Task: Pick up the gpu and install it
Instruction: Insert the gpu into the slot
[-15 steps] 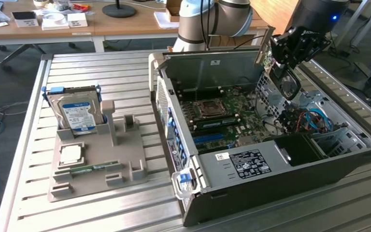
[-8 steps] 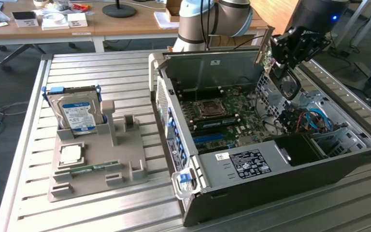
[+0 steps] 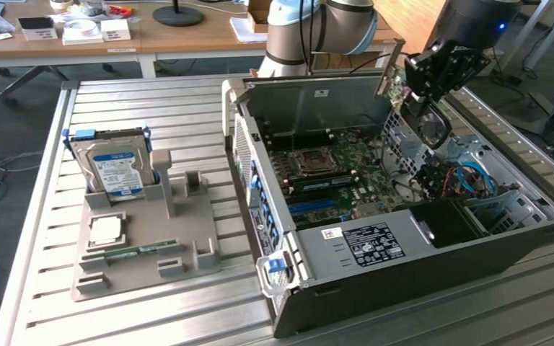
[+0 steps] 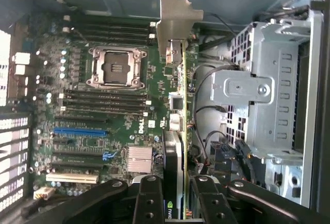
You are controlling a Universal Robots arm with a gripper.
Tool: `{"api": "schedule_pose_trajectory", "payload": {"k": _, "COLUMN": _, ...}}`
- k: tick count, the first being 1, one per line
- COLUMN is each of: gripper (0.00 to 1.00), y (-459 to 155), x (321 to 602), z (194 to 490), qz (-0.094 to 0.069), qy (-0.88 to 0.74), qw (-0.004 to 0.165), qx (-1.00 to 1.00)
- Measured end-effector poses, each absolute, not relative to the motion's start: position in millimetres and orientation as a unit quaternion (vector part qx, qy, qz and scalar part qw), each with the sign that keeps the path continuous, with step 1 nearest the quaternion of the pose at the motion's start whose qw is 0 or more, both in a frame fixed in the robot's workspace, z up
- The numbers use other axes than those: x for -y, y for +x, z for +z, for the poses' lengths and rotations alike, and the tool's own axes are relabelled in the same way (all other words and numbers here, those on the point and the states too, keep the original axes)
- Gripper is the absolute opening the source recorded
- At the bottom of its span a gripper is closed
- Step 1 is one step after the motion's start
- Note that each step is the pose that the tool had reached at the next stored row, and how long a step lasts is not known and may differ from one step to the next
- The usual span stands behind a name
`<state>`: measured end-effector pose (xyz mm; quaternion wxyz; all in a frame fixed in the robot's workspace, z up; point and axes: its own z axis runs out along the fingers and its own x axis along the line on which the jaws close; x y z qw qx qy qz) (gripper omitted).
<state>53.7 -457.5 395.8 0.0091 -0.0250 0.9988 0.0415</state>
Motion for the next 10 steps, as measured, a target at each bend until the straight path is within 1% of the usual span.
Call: {"api": "schedule_pose_trajectory", "payload": {"k": 10, "gripper": 0.27, "y": 53.7, "x": 457.6, "z": 395.7, "qz": 0.042, "qy": -0.097, "qw": 0.006, "qx": -0.994}}
